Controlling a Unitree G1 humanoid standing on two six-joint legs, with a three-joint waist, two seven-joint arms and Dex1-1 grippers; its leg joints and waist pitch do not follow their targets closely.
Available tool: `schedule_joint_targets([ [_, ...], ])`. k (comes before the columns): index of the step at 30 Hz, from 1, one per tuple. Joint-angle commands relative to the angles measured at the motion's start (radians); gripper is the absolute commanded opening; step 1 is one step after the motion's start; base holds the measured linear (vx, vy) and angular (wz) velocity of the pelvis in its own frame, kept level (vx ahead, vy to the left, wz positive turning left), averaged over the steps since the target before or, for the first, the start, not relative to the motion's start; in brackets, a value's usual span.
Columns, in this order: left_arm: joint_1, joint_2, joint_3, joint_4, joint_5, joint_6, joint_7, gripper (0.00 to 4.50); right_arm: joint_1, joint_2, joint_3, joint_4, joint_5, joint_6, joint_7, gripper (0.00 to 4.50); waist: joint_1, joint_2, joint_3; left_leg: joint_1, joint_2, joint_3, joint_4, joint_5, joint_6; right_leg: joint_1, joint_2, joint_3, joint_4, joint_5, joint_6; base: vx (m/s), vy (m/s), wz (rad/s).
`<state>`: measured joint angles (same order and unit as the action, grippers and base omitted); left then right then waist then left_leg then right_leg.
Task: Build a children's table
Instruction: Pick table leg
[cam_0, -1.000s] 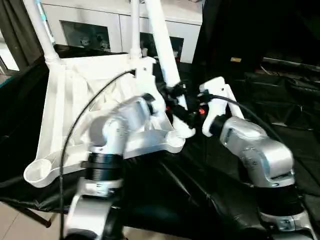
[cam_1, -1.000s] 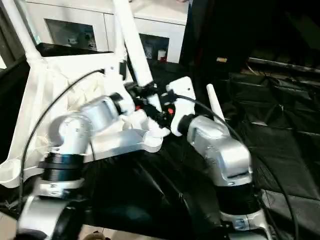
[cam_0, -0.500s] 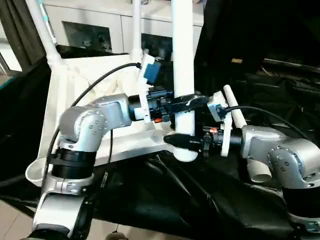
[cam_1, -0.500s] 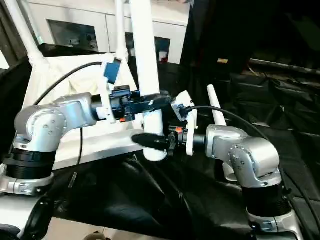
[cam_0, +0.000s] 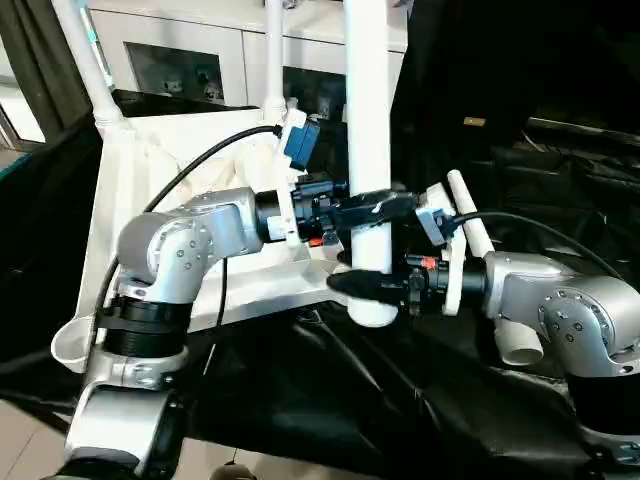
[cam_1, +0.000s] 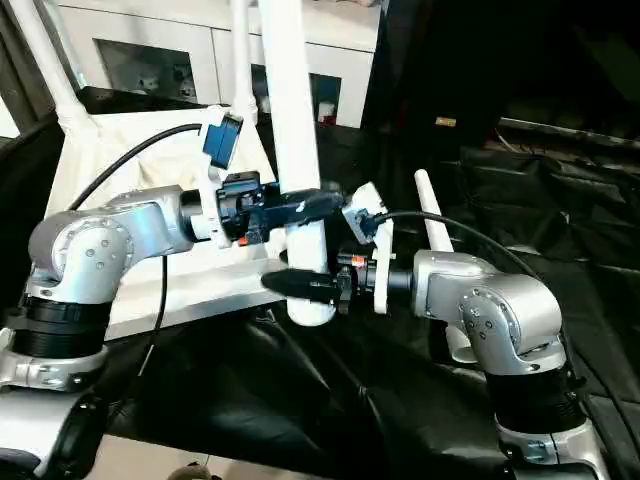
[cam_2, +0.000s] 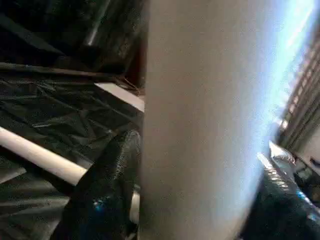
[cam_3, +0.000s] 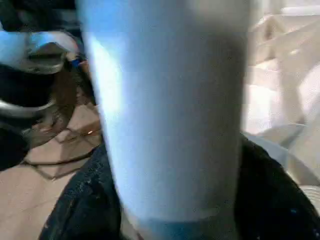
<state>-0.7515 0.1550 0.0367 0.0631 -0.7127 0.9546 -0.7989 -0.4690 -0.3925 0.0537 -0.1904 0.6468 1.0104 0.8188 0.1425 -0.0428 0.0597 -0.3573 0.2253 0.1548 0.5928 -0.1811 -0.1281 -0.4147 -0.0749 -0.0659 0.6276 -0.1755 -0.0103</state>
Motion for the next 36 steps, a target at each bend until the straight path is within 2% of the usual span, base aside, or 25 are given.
schedule_joint_targets([
  [1,-0.038,-0.025,0.031,0.013,0.015,-0.030,0.081,3.06,-0.007,0.017,0.008,-0.001,-0.024,-0.016,-0.041,2.41,-0.001,0.008,-0.073,-0.005,-0.011,0.016,-0.063,-0.139,-0.031,0.069,-0.044,0.036,-0.080,-0.213,-0.133,0.000,0.000,0.00],
  [3,-0.039,-0.051,0.042,0.030,0.085,-0.046,0.218,3.18,-0.014,0.050,0.025,0.007,-0.095,-0.065,-0.127,2.22,-0.003,0.008,-0.073,-0.005,-0.009,0.014,-0.065,-0.138,-0.035,0.068,-0.043,0.036,-0.081,-0.215,-0.123,0.000,0.000,0.00],
  [4,-0.034,-0.080,0.052,0.034,0.133,-0.059,0.324,3.44,-0.022,0.079,0.043,0.017,-0.154,-0.098,-0.202,2.10,-0.004,0.007,-0.074,-0.005,-0.010,0.012,-0.066,-0.134,-0.042,0.070,-0.044,0.036,-0.080,-0.221,-0.106,0.000,0.000,0.00],
  [6,-0.031,-0.100,0.064,0.034,0.146,-0.067,0.374,3.44,-0.026,0.094,0.051,0.023,-0.177,-0.108,-0.240,2.03,-0.008,0.007,-0.073,-0.007,-0.011,0.013,-0.064,-0.131,-0.046,0.068,-0.043,0.036,-0.081,-0.216,-0.102,0.000,0.000,0.00],
  [7,-0.029,-0.117,0.077,0.036,0.153,-0.079,0.413,3.50,-0.028,0.108,0.055,0.026,-0.185,-0.110,-0.263,2.00,-0.006,0.007,-0.076,-0.004,-0.012,0.014,-0.064,-0.124,-0.043,0.069,-0.042,0.036,-0.080,-0.211,-0.100,0.000,0.000,0.00],
  [9,-0.026,-0.163,0.113,0.043,0.165,-0.113,0.507,3.52,-0.030,0.143,0.057,0.028,-0.195,-0.103,-0.313,1.97,-0.006,0.007,-0.076,-0.007,-0.011,0.013,-0.063,-0.115,-0.039,0.068,-0.041,0.037,-0.077,-0.174,-0.110,0.000,0.000,0.00],
  [10,-0.026,-0.163,0.113,0.043,0.165,-0.113,0.507,3.52,-0.030,0.143,0.057,0.028,-0.195,-0.103,-0.313,1.97,-0.005,0.004,-0.076,-0.007,-0.012,0.013,-0.062,-0.112,-0.035,0.070,-0.042,0.037,-0.076,-0.161,-0.115,0.000,0.000,0.00],
  [12,-0.027,-0.183,0.130,0.046,0.167,-0.125,0.545,3.23,-0.030,0.157,0.059,0.028,-0.200,-0.099,-0.332,1.95,-0.006,0.005,-0.077,-0.007,-0.012,0.013,-0.062,-0.106,-0.031,0.070,-0.040,0.038,-0.073,-0.139,-0.116,0.000,0.000,0.00],
  [13,-0.030,-0.213,0.153,0.056,0.183,-0.153,0.618,3.16,-0.029,0.182,0.063,0.029,-0.218,-0.100,-0.369,1.95,-0.008,0.004,-0.076,-0.009,-0.012,0.014,-0.062,-0.105,-0.030,0.069,-0.039,0.038,-0.073,-0.131,-0.118,0.000,0.000,0.00],
  [16,-0.035,-0.244,0.173,0.059,0.194,-0.180,0.682,2.89,-0.032,0.207,0.062,0.036,-0.240,-0.107,-0.407,1.95,-0.007,0.004,-0.076,-0.008,-0.013,0.015,-0.062,-0.109,-0.030,0.069,-0.040,0.038,-0.077,-0.143,-0.109,0.000,0.000,0.00],
  [22,-0.035,-0.247,0.153,0.051,0.210,-0.188,0.684,2.32,-0.038,0.224,0.062,0.038,-0.253,-0.121,-0.431,1.95,-0.008,0.008,-0.074,-0.007,-0.014,0.013,-0.064,-0.129,-0.031,0.066,-0.039,0.037,-0.080,-0.172,-0.078,0.000,0.000,0.00],
  [24,-0.034,-0.245,0.146,0.046,0.203,-0.186,0.673,2.25,-0.038,0.228,0.058,0.035,-0.242,-0.122,-0.427,1.95,-0.008,0.007,-0.076,-0.008,-0.014,0.013,-0.063,-0.122,-0.032,0.066,-0.039,0.037,-0.079,-0.155,-0.075,0.000,0.000,0.00],
  [25,-0.034,-0.244,0.145,0.046,0.202,-0.186,0.671,2.13,-0.038,0.229,0.056,0.035,-0.239,-0.121,-0.426,2.30,-0.008,0.008,-0.076,-0.007,-0.014,0.013,-0.063,-0.122,-0.032,0.066,-0.039,0.037,-0.078,-0.151,-0.076,0.000,0.000,0.00],
  [26,-0.033,-0.236,0.136,0.041,0.193,-0.180,0.650,1.98,-0.036,0.241,0.032,0.030,-0.202,-0.099,-0.410,2.65,-0.008,0.008,-0.076,-0.007,-0.014,0.013,-0.063,-0.122,-0.031,0.066,-0.039,0.037,-0.077,-0.145,-0.079,0.000,0.000,0.00],
  [28,-0.029,-0.206,0.117,0.026,0.151,-0.144,0.568,1.95,-0.035,0.230,-0.008,0.008,-0.123,-0.035,-0.350,2.65,-0.009,0.008,-0.076,-0.007,-0.015,0.014,-0.063,-0.124,-0.025,0.067,-0.038,0.038,-0.076,-0.138,-0.084,0.000,0.000,0.00],
  [30,-0.029,-0.205,0.116,0.026,0.149,-0.142,0.565,1.92,-0.035,0.228,-0.009,0.007,-0.120,-0.033,-0.347,2.69,-0.008,0.009,-0.076,-0.007,-0.015,0.014,-0.063,-0.122,-0.022,0.067,-0.038,0.037,-0.076,-0.133,-0.087,0.000,0.000,0.00],
  [32,-0.027,-0.176,0.115,0.006,0.084,-0.095,0.475,1.86,-0.033,0.173,-0.019,-0.019,-0.055,0.033,-0.264,3.03,-0.007,0.008,-0.077,-0.005,-0.015,0.014,-0.061,-0.107,-0.020,0.070,-0.036,0.037,-0.072,-0.111,-0.101,0.000,0.000,0.00],
  [33,-0.027,-0.176,0.115,0.006,0.084,-0.095,0.475,1.86,-0.033,0.173,-0.019,-0.019,-0.055,0.033,-0.264,3.11,-0.004,0.011,-0.078,-0.004,-0.014,0.014,-0.060,-0.102,-0.021,0.069,-0.037,0.038,-0.070,-0.098,-0.107,0.000,0.000,0.00],
  [34,-0.028,-0.150,0.116,-0.010,0.031,-0.052,0.404,1.86,-0.024,0.122,-0.014,-0.044,-0.012,0.067,-0.193,3.11,-0.005,0.011,-0.077,-0.006,-0.012,0.014,-0.060,-0.098,-0.019,0.067,-0.038,0.038,-0.070,-0.083,-0.119,0.000,0.000,0.00],
  [35,-0.025,-0.118,0.108,-0.029,-0.017,-0.016,0.322,1.86,-0.016,0.080,-0.014,-0.063,0.025,0.092,-0.137,3.11,-0.001,0.007,-0.079,-0.004,-0.015,0.016,-0.059,-0.096,-0.016,0.073,-0.037,0.037,-0.068,-0.085,-0.126,0.000,0.000,0.00],
  [36,-0.025,-0.113,0.106,-0.032,-0.023,-0.012,0.310,1.86,-0.015,0.077,-0.014,-0.064,0.030,0.095,-0.131,3.11,0.002,0.008,-0.078,-0.004,-0.015,0.015,-0.058,-0.095,-0.014,0.073,-0.037,0.037,-0.066,-0.086,-0.130,0.000,0.000,0.00],
])
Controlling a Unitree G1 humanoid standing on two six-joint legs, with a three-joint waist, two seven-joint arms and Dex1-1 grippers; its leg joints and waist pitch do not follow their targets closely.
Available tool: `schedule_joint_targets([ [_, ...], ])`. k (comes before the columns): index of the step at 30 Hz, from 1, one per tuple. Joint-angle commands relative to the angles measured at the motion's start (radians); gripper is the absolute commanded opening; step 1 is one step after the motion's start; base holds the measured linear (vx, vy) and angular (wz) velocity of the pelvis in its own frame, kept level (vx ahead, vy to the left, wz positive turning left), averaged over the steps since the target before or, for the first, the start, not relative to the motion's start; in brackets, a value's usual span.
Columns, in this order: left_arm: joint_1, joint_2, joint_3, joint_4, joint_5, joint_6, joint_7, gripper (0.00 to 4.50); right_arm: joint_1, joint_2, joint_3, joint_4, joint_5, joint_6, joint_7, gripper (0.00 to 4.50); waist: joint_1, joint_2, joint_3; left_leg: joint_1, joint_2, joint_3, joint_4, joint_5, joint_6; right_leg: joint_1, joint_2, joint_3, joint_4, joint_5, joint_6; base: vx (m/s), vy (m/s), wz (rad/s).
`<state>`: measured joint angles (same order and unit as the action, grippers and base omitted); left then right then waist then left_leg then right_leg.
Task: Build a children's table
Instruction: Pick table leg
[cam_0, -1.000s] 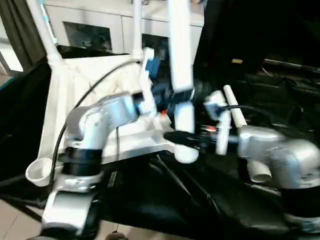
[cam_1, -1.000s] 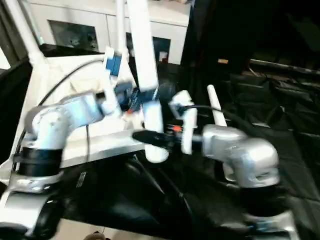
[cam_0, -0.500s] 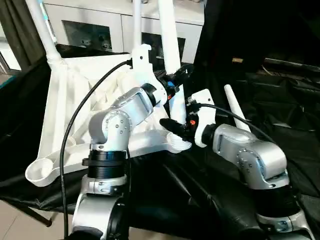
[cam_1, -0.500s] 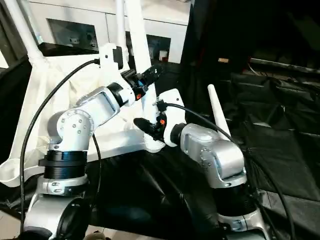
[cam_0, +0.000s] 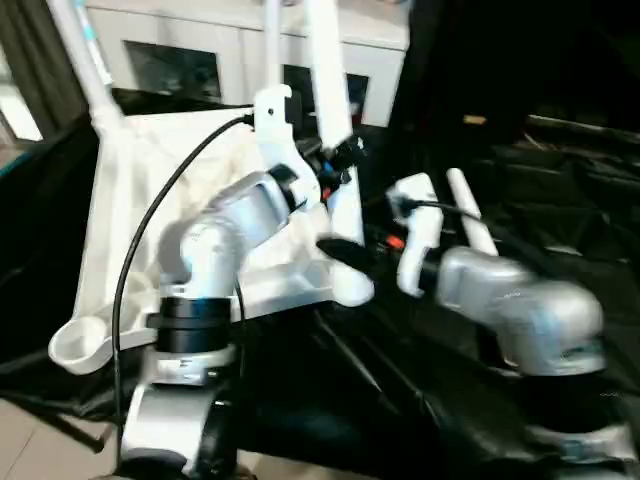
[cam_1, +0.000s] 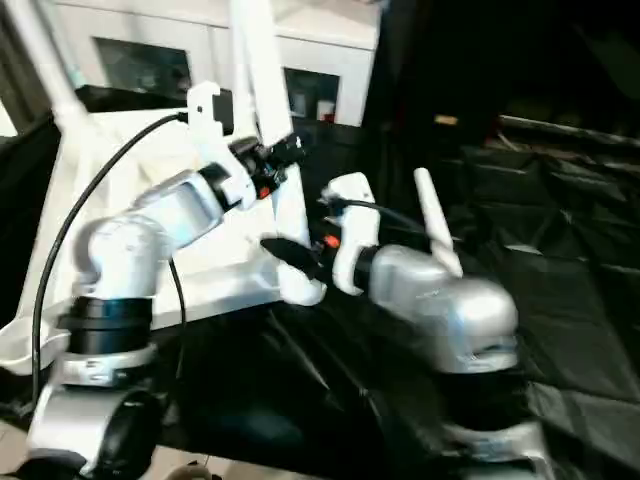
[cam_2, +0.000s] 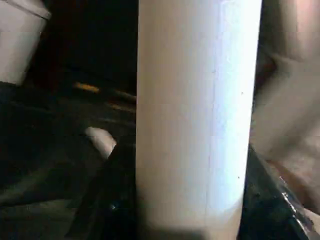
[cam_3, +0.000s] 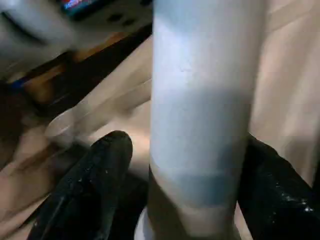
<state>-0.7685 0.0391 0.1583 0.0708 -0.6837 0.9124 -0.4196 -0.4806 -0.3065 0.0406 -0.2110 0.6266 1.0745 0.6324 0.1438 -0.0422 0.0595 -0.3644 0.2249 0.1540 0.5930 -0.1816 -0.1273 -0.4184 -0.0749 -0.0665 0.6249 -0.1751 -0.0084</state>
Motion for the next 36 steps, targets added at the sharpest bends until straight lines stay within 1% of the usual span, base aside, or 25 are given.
schedule_joint_targets([
  [1,-0.001,0.059,-0.043,-0.073,-0.111,0.070,-0.203,1.86,0.000,-0.045,-0.015,-0.053,0.094,0.059,0.107,3.11,0.000,0.006,-0.077,0.000,-0.014,0.015,-0.059,-0.089,-0.012,0.077,-0.040,0.037,-0.061,-0.087,-0.140,0.000,0.000,0.00],
  [2,0.001,0.074,-0.054,-0.082,-0.122,0.075,-0.239,1.86,-0.001,-0.048,-0.021,-0.050,0.102,0.066,0.112,3.11,-0.003,0.007,-0.076,0.000,-0.011,0.017,-0.060,-0.090,-0.012,0.073,-0.040,0.038,-0.061,-0.088,-0.149,0.000,0.000,0.00],
  [3,0.002,0.084,-0.063,-0.089,-0.131,0.080,-0.264,1.86,-0.003,-0.049,-0.024,-0.047,0.106,0.072,0.115,3.11,-0.004,0.008,-0.075,-0.002,-0.013,0.017,-0.060,-0.095,-0.014,0.073,-0.040,0.037,-0.063,-0.100,-0.151,0.000,0.000,0.00],
  [5,0.002,0.098,-0.075,-0.106,-0.164,0.092,-0.326,1.86,-0.004,-0.063,-0.022,-0.045,0.121,0.085,0.131,3.11,-0.004,0.006,-0.074,0.002,-0.011,0.019,-0.061,-0.110,-0.018,0.071,-0.043,0.037,-0.068,-0.138,-0.158,0.000,0.000,0.00],
  [7,0.001,0.101,-0.078,-0.122,-0.195,0.102,-0.368,1.86,-0.004,-0.076,-0.017,-0.045,0.130,0.093,0.143,3.11,-0.003,0.005,-0.073,0.001,-0.011,0.019,-0.061,-0.120,-0.019,0.073,-0.044,0.038,-0.071,-0.171,-0.150,0.000,0.000,0.00],
  [9,-0.001,0.095,-0.072,-0.132,-0.218,0.110,-0.380,1.86,-0.003,-0.080,-0.013,-0.047,0.135,0.098,0.150,2.82,-0.003,0.006,-0.072,0.001,-0.010,0.018,-0.063,-0.127,-0.024,0.072,-0.045,0.038,-0.074,-0.200,-0.136,0.000,0.000,0.00],
  [11,-0.003,0.093,-0.068,-0.135,-0.233,0.115,-0.386,1.86,-0.002,-0.086,-0.010,-0.046,0.141,0.100,0.154,2.71,-0.003,0.006,-0.070,0.003,-0.011,0.018,-0.064,-0.148,-0.027,0.070,-0.044,0.037,-0.080,-0.248,-0.119,0.000,0.000,0.00],
  [13,-0.004,0.087,-0.062,-0.134,-0.246,0.115,-0.384,1.86,0.001,-0.089,-0.005,-0.046,0.145,0.102,0.156,2.63,-0.002,0.005,-0.070,0.004,-0.010,0.017,-0.064,-0.152,-0.030,0.070,-0.044,0.037,-0.081,-0.264,-0.109,0.000,0.000,0.00],
  [15,-0.002,0.087,-0.063,-0.132,-0.250,0.111,-0.388,1.86,0.005,-0.090,-0.004,-0.049,0.149,0.108,0.156,2.39,-0.003,0.004,-0.072,0.003,-0.010,0.017,-0.065,-0.142,-0.033,0.071,-0.043,0.037,-0.079,-0.254,-0.106,0.000,0.000,0.00],
  [18,0.001,0.091,-0.066,-0.128,-0.249,0.104,-0.399,1.86,0.008,-0.090,-0.004,-0.052,0.154,0.113,0.155,2.28,-0.003,0.004,-0.073,0.002,-0.010,0.016,-0.064,-0.125,-0.033,0.072,-0.041,0.038,-0.075,-0.221,-0.110,0.000,0.000,0.00],
  [19,0.001,0.091,-0.066,-0.127,-0.247,0.103,-0.399,1.86,0.009,-0.090,-0.003,-0.052,0.152,0.111,0.153,2.11,-0.003,0.002,-0.074,0.002,-0.011,0.017,-0.063,-0.119,-0.033,0.072,-0.042,0.038,-0.075,-0.209,-0.114,0.000,0.000,0.00],
  [22,0.003,0.092,-0.065,-0.123,-0.238,0.095,-0.395,1.86,0.009,-0.083,-0.003,-0.045,0.137,0.097,0.135,2.03,-0.003,0.003,-0.073,0.002,-0.010,0.017,-0.064,-0.117,-0.033,0.072,-0.042,0.038,-0.073,-0.200,-0.120,0.000,0.000,0.00],
  [23,0.004,0.093,-0.068,-0.121,-0.223,0.082,-0.385,1.86,0.008,-0.079,-0.003,-0.040,0.128,0.085,0.121,2.00,-0.003,0.002,-0.073,0.002,-0.011,0.017,-0.064,-0.121,-0.033,0.072,-0.042,0.038,-0.074,-0.208,-0.119,0.000,0.000,0.00],
  [24,-0.004,0.076,-0.070,-0.085,-0.140,0.025,-0.287,1.86,-0.004,-0.058,-0.006,-0.014,0.091,0.060,0.067,2.00,-0.003,0.005,-0.073,0.002,-0.011,0.017,-0.064,-0.123,-0.034,0.071,-0.043,0.038,-0.075,-0.212,-0.118,0.000,0.000,0.00],
  [25,-0.008,0.067,-0.069,-0.066,-0.106,0.005,-0.241,2.41,-0.010,-0.050,-0.007,-0.003,0.076,0.050,0.046,1.99,-0.006,0.003,-0.070,0.001,-0.010,0.017,-0.065,-0.132,-0.039,0.070,-0.042,0.037,-0.079,-0.226,-0.110,0.000,0.000,0.00],
  [26,-0.008,0.067,-0.069,-0.066,-0.106,0.005,-0.241,2.55,-0.010,-0.050,-0.007,-0.003,0.076,0.050,0.046,1.99,-0.004,0.002,-0.072,0.002,-0.013,0.018,-0.064,-0.137,-0.041,0.072,-0.043,0.037,-0.083,-0.253,-0.096,0.000,0.000,0.00],
  [27,-0.012,0.051,-0.056,-0.045,-0.080,-0.016,-0.188,2.55,-0.014,-0.039,-0.009,0.007,0.061,0.039,0.022,1.99,-0.004,0.004,-0.072,0.003,-0.011,0.017,-0.065,-0.134,-0.044,0.072,-0.043,0.038,-0.082,-0.257,-0.091,0.000,0.000,0.00],
  [28,-0.007,0.038,-0.045,-0.039,-0.066,-0.026,-0.145,2.55,-0.017,-0.032,-0.007,0.016,0.042,0.028,0.000,1.97,-0.005,0.004,-0.072,0.003,-0.010,0.017,-0.065,-0.141,-0.049,0.068,-0.042,0.038,-0.083,-0.257,-0.087,0.000,0.000,0.00],
  [29,-0.001,0.034,-0.046,-0.044,-0.052,-0.034,-0.126,2.71,-0.018,-0.029,-0.005,0.019,0.033,0.021,-0.010,1.95,-0.003,0.001,-0.075,0.002,-0.012,0.017,-0.065,-0.132,-0.048,0.073,-0.042,0.037,-0.081,-0.251,-0.081,0.000,0.000,0.00],
  [30,0.013,0.023,-0.051,-0.057,-0.018,-0.046,-0.071,2.88,-0.020,-0.019,-0.004,0.029,0.011,0.004,-0.036,1.95,-0.002,0.000,-0.076,0.000,-0.010,0.014,-0.066,-0.125,-0.049,0.074,-0.044,0.037,-0.079,-0.240,-0.081,0.000,0.000,0.00],
  [31,0.039,0.034,-0.102,-0.095,0.059,-0.068,-0.025,2.98,-0.023,-0.004,-0.015,0.041,0.001,-0.007,-0.062,1.95,-0.005,0.003,-0.076,0.001,-0.007,0.013,-0.067,-0.125,-0.050,0.073,-0.044,0.037,-0.077,-0.219,-0.074,0.000,0.000,0.00],
  [32,0.050,0.036,-0.120,-0.111,0.088,-0.081,-0.006,2.96,-0.025,0.002,-0.022,0.049,-0.003,-0.011,-0.074,1.95,-0.007,0.002,-0.075,0.001,-0.008,0.014,-0.066,-0.123,-0.050,0.072,-0.042,0.037,-0.077,-0.215,-0.073,0.000,0.000,0.00],
  [33,0.058,0.032,-0.125,-0.122,0.102,-0.086,0.011,2.96,-0.028,0.006,-0.026,0.057,-0.006,-0.012,-0.082,1.95,-0.006,0.005,-0.076,0.001,-0.009,0.013,-0.066,-0.119,-0.048,0.072,-0.042,0.037,-0.076,-0.209,-0.073,0.000,0.000,0.00],
  [35,0.070,-0.004,-0.100,-0.134,0.099,-0.088,0.071,2.92,-0.033,0.008,-0.028,0.070,-0.010,-0.018,-0.094,1.94,-0.009,0.000,-0.077,0.000,-0.010,0.016,-0.062,-0.106,-0.047,0.074,-0.040,0.038,-0.072,-0.168,-0.091,0.000,0.000,0.00],
  [36,0.070,-0.015,-0.093,-0.134,0.098,-0.092,0.089,2.92,-0.033,0.008,-0.027,0.073,-0.012,-0.021,-0.097,1.94,-0.007,0.001,-0.078,-0.001,-0.011,0.016,-0.061,-0.100,-0.045,0.075,-0.040,0.038,-0.070,-0.157,-0.096,0.000,0.000,0.00],
])
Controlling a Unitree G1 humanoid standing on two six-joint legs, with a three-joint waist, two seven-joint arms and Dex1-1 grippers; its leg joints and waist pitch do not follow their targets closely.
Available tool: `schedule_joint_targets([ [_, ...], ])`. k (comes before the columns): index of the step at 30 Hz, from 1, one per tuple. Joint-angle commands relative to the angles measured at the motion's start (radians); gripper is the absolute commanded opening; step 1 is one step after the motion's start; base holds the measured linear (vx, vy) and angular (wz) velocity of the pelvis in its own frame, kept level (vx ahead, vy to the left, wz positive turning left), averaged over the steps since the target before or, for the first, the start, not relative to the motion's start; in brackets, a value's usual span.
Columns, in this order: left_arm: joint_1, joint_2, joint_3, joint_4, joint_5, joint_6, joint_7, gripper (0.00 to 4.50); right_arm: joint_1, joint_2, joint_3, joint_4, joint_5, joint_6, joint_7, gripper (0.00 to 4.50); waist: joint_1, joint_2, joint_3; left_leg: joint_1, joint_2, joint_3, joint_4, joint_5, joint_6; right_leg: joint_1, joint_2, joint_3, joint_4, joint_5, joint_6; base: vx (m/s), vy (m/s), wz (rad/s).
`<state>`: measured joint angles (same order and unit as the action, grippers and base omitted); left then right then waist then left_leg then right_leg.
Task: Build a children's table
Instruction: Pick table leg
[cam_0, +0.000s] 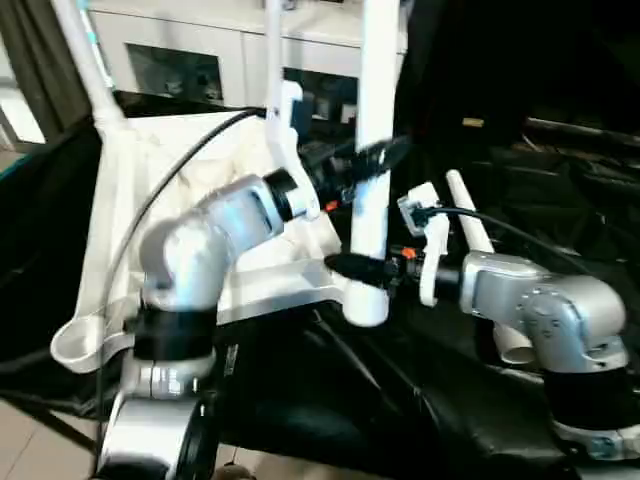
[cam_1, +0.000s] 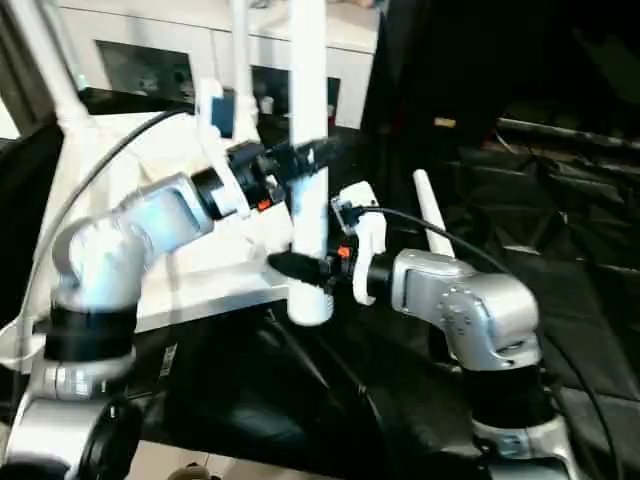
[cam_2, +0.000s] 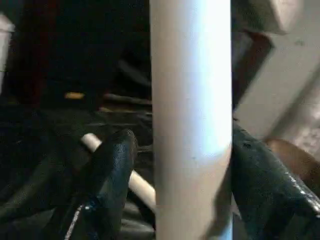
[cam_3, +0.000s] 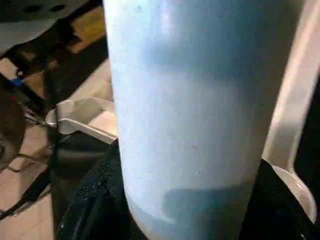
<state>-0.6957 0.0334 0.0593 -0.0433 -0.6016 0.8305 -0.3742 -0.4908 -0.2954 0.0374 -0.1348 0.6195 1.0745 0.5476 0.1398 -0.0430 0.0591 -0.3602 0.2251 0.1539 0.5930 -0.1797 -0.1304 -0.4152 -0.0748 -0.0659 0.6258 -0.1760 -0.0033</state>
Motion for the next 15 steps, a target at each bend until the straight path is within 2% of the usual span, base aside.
schedule_joint_targets([
  [1,-0.004,-0.016,0.008,-0.017,0.018,-0.018,0.055,2.73,-0.024,-0.004,-0.022,-0.002,-0.007,-0.023,-0.014,1.94,-0.002,-0.001,-0.077,-0.006,-0.011,0.017,-0.061,-0.096,-0.038,0.071,-0.041,0.038,-0.071,-0.146,-0.109,0.000,0.000,0.00],
  [2,-0.006,-0.016,0.006,-0.014,0.022,-0.023,0.057,2.61,-0.025,-0.005,-0.018,-0.001,-0.008,-0.024,-0.012,1.94,-0.002,-0.004,-0.076,-0.006,-0.012,0.018,-0.061,-0.095,-0.031,0.071,-0.040,0.038,-0.072,-0.150,-0.108,0.000,0.000,0.00],
  [8,-0.004,-0.029,-0.003,0.006,0.028,-0.038,0.054,2.28,-0.023,-0.007,0.013,-0.004,-0.031,-0.037,-0.001,1.93,-0.002,-0.002,-0.074,-0.006,-0.013,0.018,-0.062,-0.112,-0.029,0.067,-0.040,0.037,-0.078,-0.206,-0.085,0.000,0.000,0.00],
  [10,0.000,-0.035,-0.004,0.001,0.022,-0.036,0.052,2.06,-0.022,-0.007,0.017,-0.003,-0.031,-0.040,-0.003,1.93,-0.002,-0.002,-0.074,-0.005,-0.012,0.018,-0.062,-0.114,-0.030,0.067,-0.041,0.037,-0.078,-0.203,-0.088,0.000,0.000,0.00],
  [11,0.002,-0.037,-0.006,-0.002,0.017,-0.036,0.050,1.96,-0.024,-0.009,0.017,-0.003,-0.031,-0.041,-0.004,1.93,-0.001,0.006,-0.074,-0.005,-0.012,0.017,-0.062,-0.117,-0.032,0.067,-0.041,0.037,-0.077,-0.202,-0.090,0.000,0.000,0.00],
  [15,0.007,-0.039,-0.017,-0.006,0.008,-0.039,0.037,1.84,-0.024,-0.015,0.020,-0.002,-0.040,-0.046,0.002,1.93,-0.002,0.002,-0.075,-0.005,-0.012,0.017,-0.061,-0.115,-0.030,0.068,-0.040,0.037,-0.077,-0.184,-0.095,0.000,0.000,0.00],
])
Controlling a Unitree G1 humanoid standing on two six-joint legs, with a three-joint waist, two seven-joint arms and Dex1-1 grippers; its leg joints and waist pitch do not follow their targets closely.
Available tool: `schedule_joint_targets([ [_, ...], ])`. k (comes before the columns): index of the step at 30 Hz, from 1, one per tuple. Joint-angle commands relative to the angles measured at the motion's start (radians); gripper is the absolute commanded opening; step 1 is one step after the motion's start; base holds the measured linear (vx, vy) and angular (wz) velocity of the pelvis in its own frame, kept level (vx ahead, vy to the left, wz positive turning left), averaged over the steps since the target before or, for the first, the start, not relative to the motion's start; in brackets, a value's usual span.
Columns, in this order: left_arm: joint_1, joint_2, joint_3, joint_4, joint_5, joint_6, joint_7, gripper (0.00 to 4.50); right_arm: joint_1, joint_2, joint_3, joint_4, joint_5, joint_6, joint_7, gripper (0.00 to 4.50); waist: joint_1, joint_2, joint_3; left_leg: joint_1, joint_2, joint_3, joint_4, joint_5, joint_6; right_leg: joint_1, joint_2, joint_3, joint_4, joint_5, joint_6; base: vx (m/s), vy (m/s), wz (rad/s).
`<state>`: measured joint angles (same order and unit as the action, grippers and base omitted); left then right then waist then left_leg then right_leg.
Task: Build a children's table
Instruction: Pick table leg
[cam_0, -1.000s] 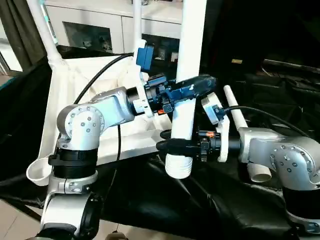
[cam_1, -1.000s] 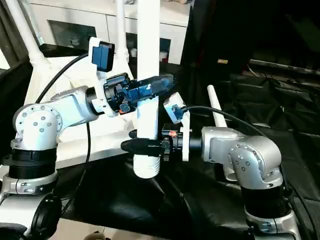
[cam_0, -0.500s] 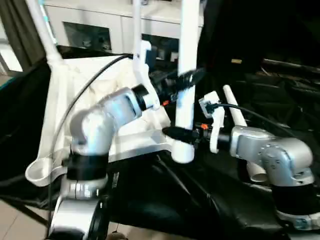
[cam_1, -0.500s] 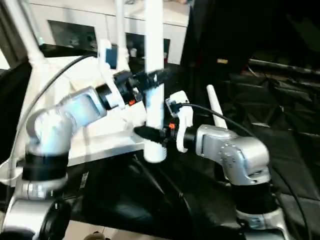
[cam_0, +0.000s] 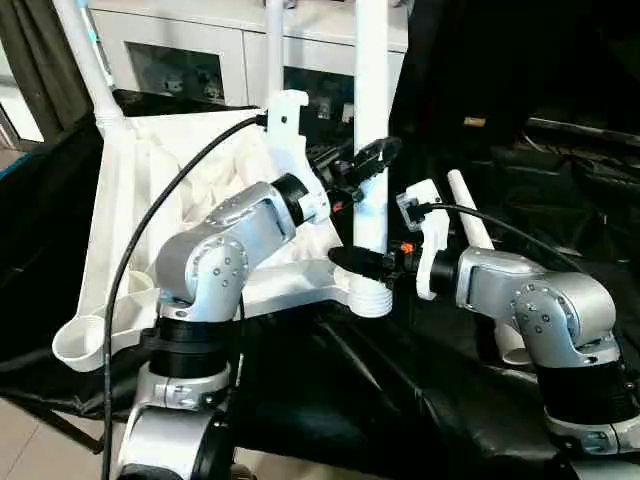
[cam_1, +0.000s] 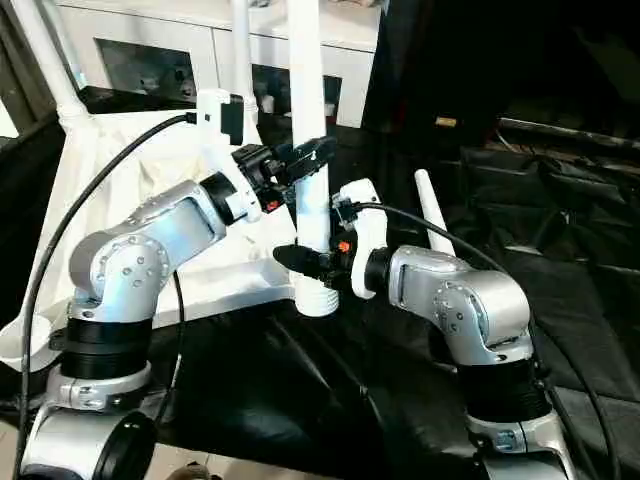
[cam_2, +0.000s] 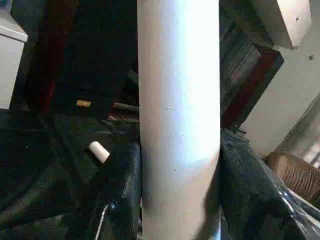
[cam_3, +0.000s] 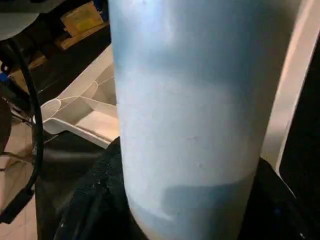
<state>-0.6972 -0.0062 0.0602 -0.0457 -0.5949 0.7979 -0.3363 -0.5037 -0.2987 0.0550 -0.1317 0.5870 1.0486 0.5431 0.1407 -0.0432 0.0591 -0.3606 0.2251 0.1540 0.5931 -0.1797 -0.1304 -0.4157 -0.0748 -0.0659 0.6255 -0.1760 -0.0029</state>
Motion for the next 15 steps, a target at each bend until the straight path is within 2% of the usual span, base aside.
schedule_joint_targets([
  [1,0.009,0.000,-0.016,-0.002,-0.001,-0.006,-0.001,1.82,-0.011,-0.015,0.007,-0.005,-0.014,-0.027,0.010,1.93,-0.003,0.003,-0.075,-0.005,-0.012,0.017,-0.061,-0.115,-0.030,0.068,-0.040,0.037,-0.076,-0.182,-0.097,0.000,0.000,0.00],
  [3,0.007,0.002,-0.012,0.001,-0.003,-0.007,-0.005,1.81,-0.012,-0.018,0.012,0.000,-0.025,-0.045,0.014,1.93,-0.003,0.002,-0.075,-0.006,-0.012,0.017,-0.061,-0.111,-0.029,0.069,-0.039,0.037,-0.075,-0.170,-0.102,0.000,0.000,0.00],
  [4,0.006,0.005,-0.010,0.003,-0.004,-0.007,-0.008,1.80,-0.014,-0.015,0.006,0.006,-0.022,-0.045,0.015,2.49,-0.003,0.003,-0.075,-0.004,-0.012,0.017,-0.061,-0.113,-0.029,0.069,-0.040,0.037,-0.075,-0.171,-0.103,0.000,0.000,0.00],
  [10,-0.009,0.036,-0.003,0.024,-0.012,-0.005,-0.057,1.80,-0.034,-0.046,-0.014,0.024,-0.001,-0.040,0.057,3.05,-0.003,0.004,-0.076,-0.003,-0.012,0.016,-0.062,-0.120,-0.025,0.069,-0.039,0.037,-0.075,-0.179,-0.102,0.000,0.000,0.00],
  [12,-0.012,0.045,-0.007,0.027,-0.016,-0.002,-0.075,1.80,-0.038,-0.060,-0.014,0.029,-0.001,-0.041,0.073,3.07,-0.003,0.003,-0.076,-0.002,-0.012,0.016,-0.061,-0.120,-0.025,0.069,-0.039,0.037,-0.074,-0.172,-0.107,0.000,0.000,0.00],
  [13,-0.020,0.068,-0.024,0.035,-0.015,0.002,-0.116,1.80,-0.045,-0.100,-0.008,0.035,0.005,-0.047,0.127,3.07,-0.002,0.001,-0.076,-0.002,-0.013,0.017,-0.060,-0.117,-0.022,0.070,-0.039,0.036,-0.073,-0.170,-0.110,0.000,0.000,0.00],
  [15,-0.024,0.081,-0.035,0.041,-0.014,0.003,-0.139,1.80,-0.046,-0.134,0.000,0.032,0.013,-0.052,0.175,3.07,-0.001,0.002,-0.076,-0.003,-0.011,0.017,-0.060,-0.112,-0.016,0.071,-0.040,0.038,-0.072,-0.159,-0.115,0.000,0.000,0.00],
])
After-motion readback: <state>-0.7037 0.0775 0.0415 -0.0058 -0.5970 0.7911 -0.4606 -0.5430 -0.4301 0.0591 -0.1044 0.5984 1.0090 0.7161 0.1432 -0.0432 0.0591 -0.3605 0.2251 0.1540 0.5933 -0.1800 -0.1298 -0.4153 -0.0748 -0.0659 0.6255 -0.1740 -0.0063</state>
